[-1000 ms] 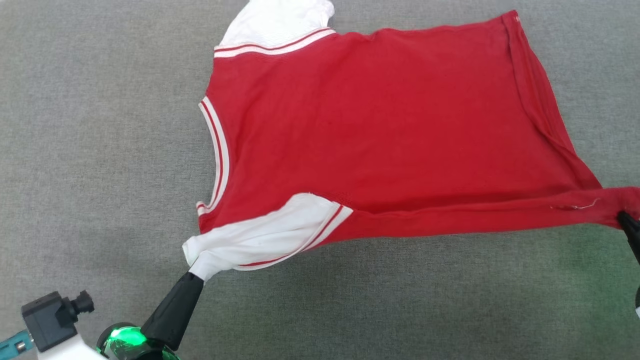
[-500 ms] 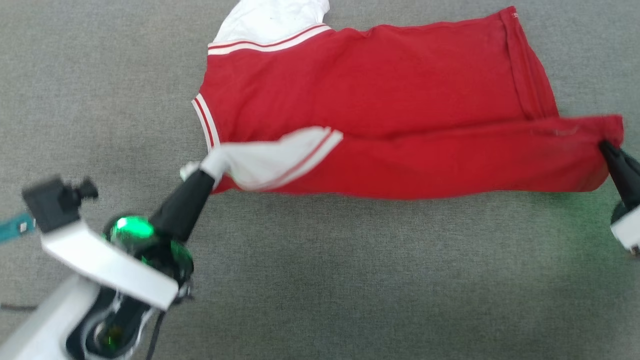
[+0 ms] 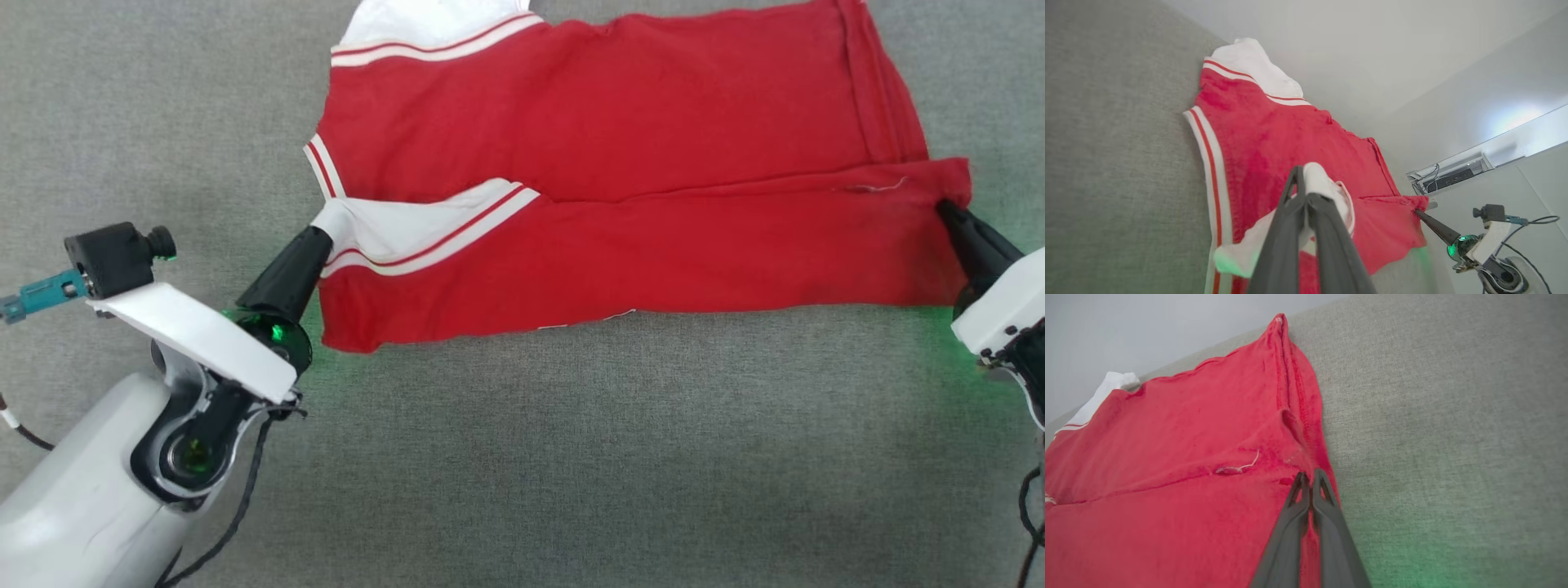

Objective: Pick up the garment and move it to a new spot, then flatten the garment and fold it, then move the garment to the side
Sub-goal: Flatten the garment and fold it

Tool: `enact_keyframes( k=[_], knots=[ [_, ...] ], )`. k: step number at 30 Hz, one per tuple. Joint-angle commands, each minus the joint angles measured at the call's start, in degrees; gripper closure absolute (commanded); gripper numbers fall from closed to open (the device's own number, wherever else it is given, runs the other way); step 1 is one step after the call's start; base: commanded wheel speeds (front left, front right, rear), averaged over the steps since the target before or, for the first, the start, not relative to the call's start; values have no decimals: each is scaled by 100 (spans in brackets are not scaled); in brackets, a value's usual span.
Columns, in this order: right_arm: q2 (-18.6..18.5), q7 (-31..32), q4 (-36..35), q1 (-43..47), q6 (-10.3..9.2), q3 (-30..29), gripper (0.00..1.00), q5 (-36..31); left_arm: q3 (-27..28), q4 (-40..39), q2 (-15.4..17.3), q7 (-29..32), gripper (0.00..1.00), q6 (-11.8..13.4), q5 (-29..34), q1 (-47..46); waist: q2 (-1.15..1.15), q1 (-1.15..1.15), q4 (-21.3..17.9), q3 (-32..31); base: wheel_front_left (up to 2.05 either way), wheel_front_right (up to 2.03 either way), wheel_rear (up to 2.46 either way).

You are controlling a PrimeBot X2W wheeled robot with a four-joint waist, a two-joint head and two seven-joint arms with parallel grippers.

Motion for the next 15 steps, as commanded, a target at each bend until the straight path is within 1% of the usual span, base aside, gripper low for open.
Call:
enact_keyframes(
  k=[1,7,9,10,11,12,13,14,15],
  knots=[
    [-20,-106,65,-97,0,14,100,31,-35,114,-17,-46,100,11,63,-140,0,0,-8,73,0,0,0],
    [-78,-413,375,-233,0,208,100,93,-254,699,-58,-193,100,11,148,-516,0,0,-41,161,0,0,0],
    [-77,-499,475,-269,0,308,100,87,-391,920,-15,-234,100,11,256,-639,0,0,-65,120,0,0,0],
    [-82,-549,519,-271,0,347,100,73,-491,1002,1,-237,82,11,340,-705,0,0,-71,92,0,0,0],
    [-106,-606,566,-263,0,395,87,39,-624,1077,45,-247,64,11,520,-778,0,0,-70,44,0,0,0],
    [-132,-672,587,-242,0,444,52,10,-755,1089,70,-237,10,11,587,-829,0,0,-67,0,0,0,0],
    [-153,-746,601,-198,0,463,13,-12,-857,1053,99,-247,0,11,622,-896,0,0,-55,-54,0,0,0],
    [-161,-781,615,-137,0,481,0,-29,-914,1033,183,-281,0,11,687,-961,0,0,-43,-102,0,0,0],
    [-176,-819,596,-81,0,510,0,-51,-965,1021,308,-314,0,11,757,-1029,0,0,-32,-145,0,0,0]
  ],
)
